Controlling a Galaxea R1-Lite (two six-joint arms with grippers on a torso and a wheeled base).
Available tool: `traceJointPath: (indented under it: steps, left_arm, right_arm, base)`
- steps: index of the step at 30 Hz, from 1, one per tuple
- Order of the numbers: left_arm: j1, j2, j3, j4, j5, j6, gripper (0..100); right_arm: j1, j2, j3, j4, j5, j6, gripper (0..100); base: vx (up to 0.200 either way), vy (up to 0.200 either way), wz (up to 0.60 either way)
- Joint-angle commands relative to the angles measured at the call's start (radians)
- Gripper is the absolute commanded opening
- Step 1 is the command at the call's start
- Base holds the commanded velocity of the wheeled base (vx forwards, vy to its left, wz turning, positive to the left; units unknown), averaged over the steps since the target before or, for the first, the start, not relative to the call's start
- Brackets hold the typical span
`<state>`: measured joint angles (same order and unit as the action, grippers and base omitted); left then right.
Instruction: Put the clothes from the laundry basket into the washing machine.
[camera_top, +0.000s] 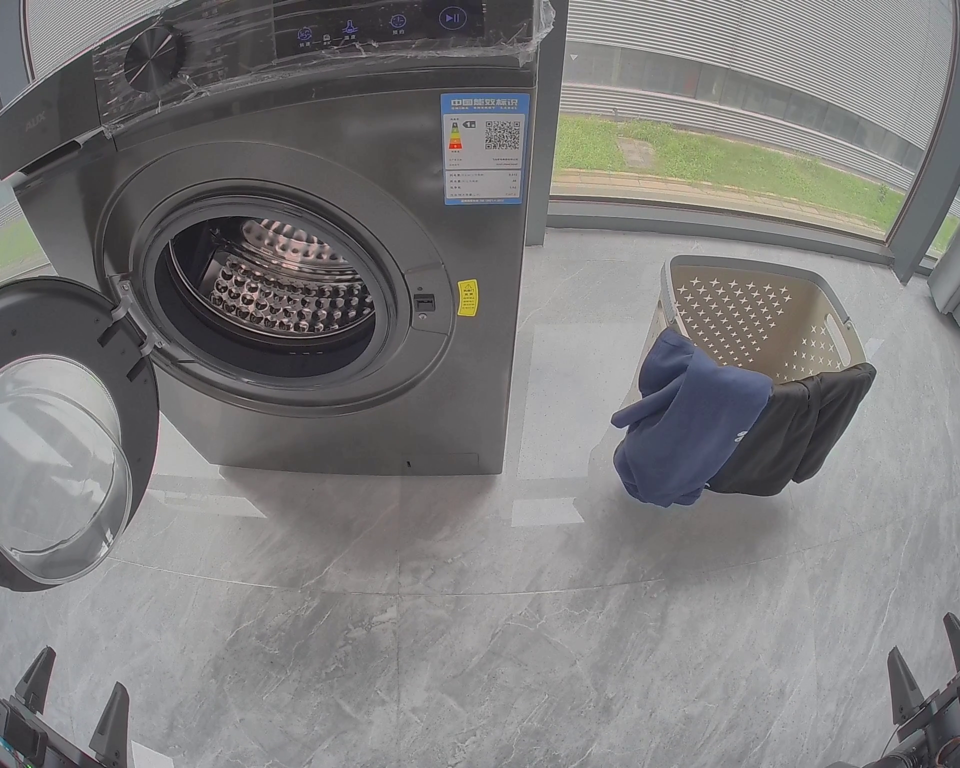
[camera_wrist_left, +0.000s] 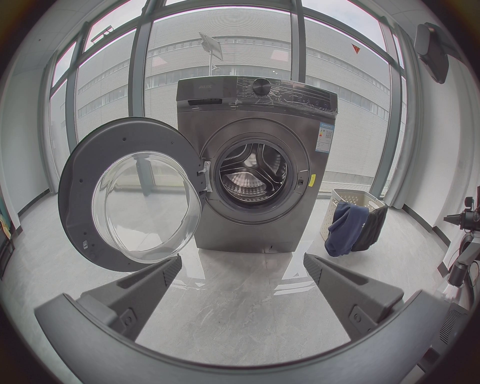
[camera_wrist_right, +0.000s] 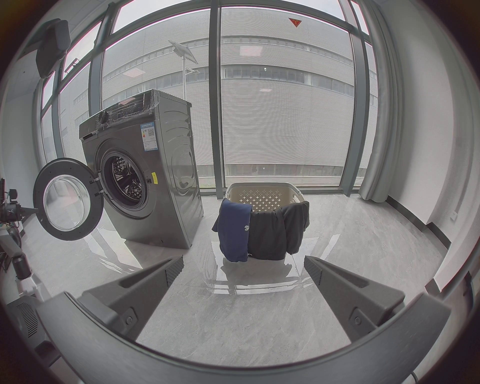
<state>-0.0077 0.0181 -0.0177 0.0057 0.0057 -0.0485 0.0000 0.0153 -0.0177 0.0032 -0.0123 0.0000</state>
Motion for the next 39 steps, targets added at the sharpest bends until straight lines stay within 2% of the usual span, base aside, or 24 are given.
traceJointPath:
  steps: [1,26,35,39]
  left_arm:
    - [0.0,-0.017,0.015,0.0,-0.001,-0.001,100]
    - [0.0,-0.017,0.015,0.0,0.0,-0.001,100]
    - [0.0,-0.017,0.016,0.0,0.0,-0.001,100]
    - [0.0,-0.017,0.015,0.0,-0.001,-0.001,100]
  right_arm:
    - [0.0,-0.015,0.018,0.0,0.0,0.0,100]
    - [0.0,-0.015,0.018,0.0,-0.001,0.0,100]
    - [0.0,-0.015,0.018,0.0,-0.001,0.0,100]
    - [0.0,-0.015,0.018,0.0,-0.001,0.0,100]
  base:
    - [0.0,-0.2,0.0]
    - [0.0,-0.2,0.0]
    - [0.0,0.0,0.0]
    - [0.2,0.0,0.0]
